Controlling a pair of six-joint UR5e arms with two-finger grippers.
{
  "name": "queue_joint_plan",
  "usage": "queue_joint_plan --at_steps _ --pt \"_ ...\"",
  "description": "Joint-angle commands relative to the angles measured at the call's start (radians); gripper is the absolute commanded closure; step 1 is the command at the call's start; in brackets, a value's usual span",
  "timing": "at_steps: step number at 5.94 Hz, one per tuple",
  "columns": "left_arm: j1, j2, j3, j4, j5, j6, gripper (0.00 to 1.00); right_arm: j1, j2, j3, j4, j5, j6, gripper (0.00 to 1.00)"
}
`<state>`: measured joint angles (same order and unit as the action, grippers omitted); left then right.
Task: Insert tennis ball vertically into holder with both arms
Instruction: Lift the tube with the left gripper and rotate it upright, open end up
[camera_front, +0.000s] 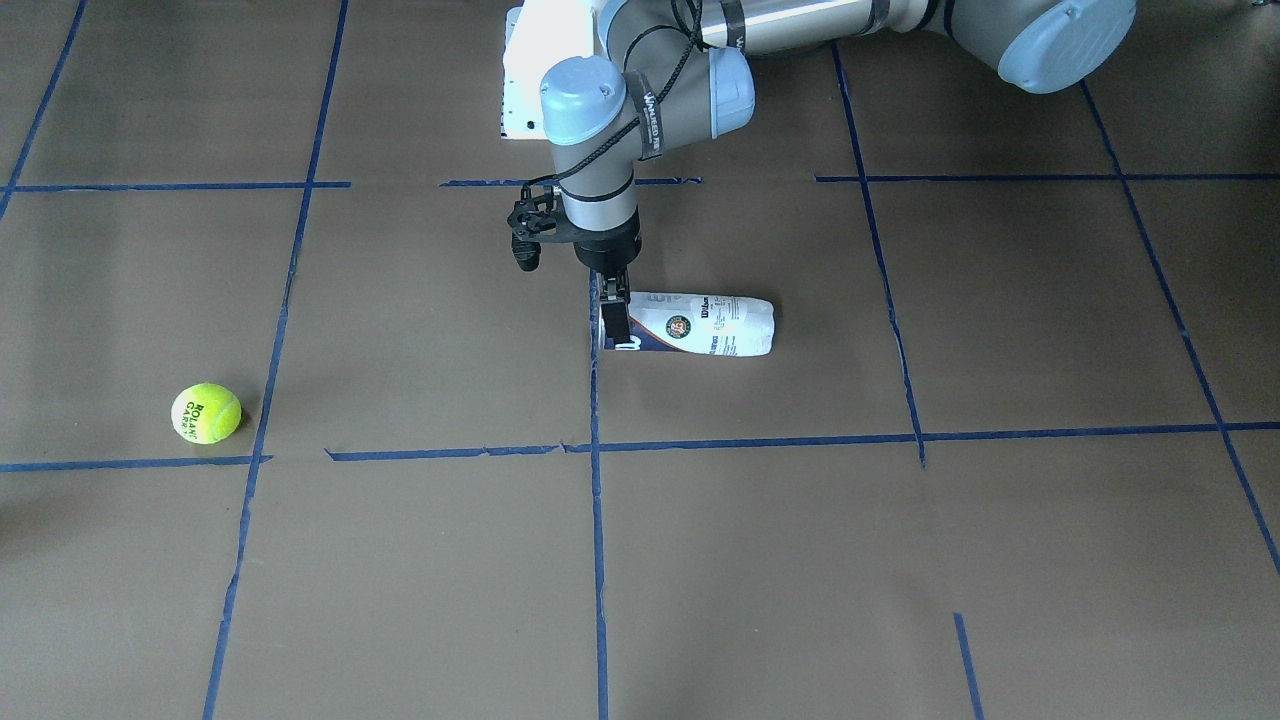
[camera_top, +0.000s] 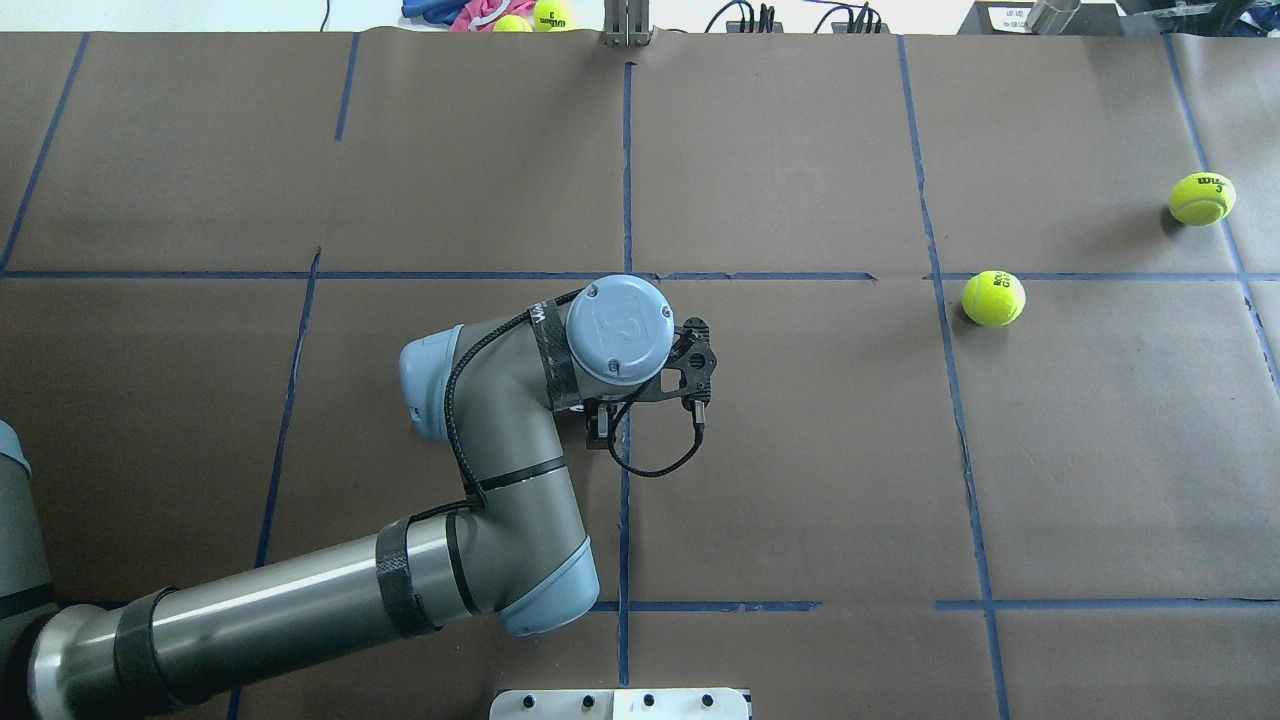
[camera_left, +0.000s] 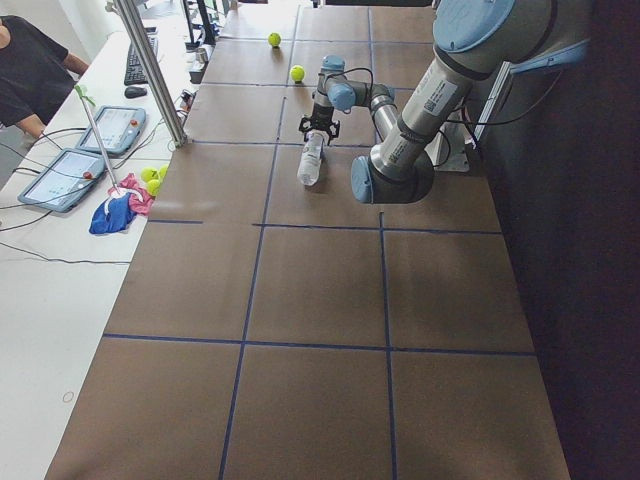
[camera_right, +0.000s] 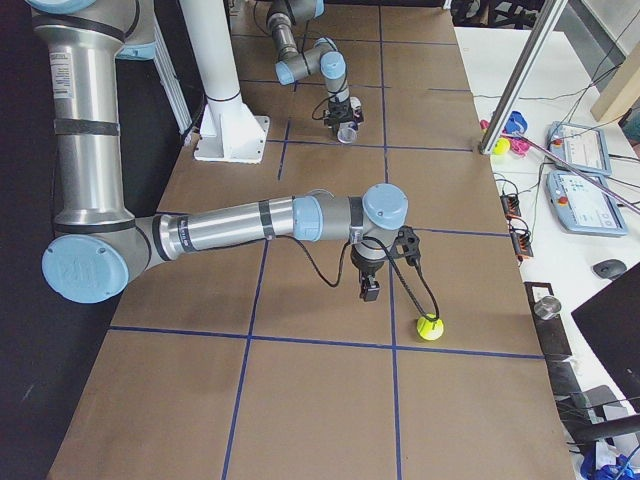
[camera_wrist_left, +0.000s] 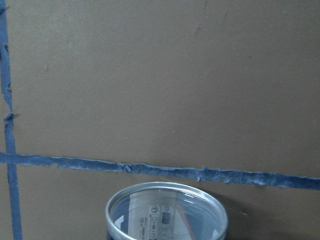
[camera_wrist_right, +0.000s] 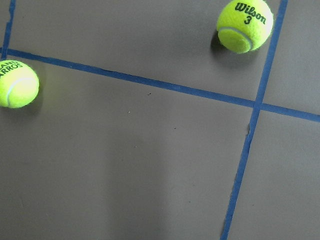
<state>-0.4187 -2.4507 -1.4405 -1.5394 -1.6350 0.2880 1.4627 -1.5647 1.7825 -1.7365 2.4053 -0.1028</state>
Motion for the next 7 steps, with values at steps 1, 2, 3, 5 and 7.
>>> queue_joint_plan --at_steps 1,2,3,5,7 --pt "0.008 0.004 0.031 -0.044 0.015 -0.007 0.00 -0.001 0.000 0.000 0.000 0.000 0.002 0.00" --pt "0.027 0.002 0.032 -0.083 0.083 -0.018 0.00 -0.001 0.000 0.000 0.000 0.000 0.000 0.00" --pt "0.028 0.004 0.032 -0.099 0.086 -0.009 0.03 0.001 0.000 0.000 0.000 0.000 0.000 0.00" --pt "0.024 0.007 0.028 -0.096 0.119 0.014 0.29 -0.001 0.000 0.000 0.000 0.000 0.000 0.00" --pt "0.005 0.004 -0.033 -0.102 0.126 0.004 0.33 -0.001 0.000 0.000 0.000 0.000 0.000 0.00"
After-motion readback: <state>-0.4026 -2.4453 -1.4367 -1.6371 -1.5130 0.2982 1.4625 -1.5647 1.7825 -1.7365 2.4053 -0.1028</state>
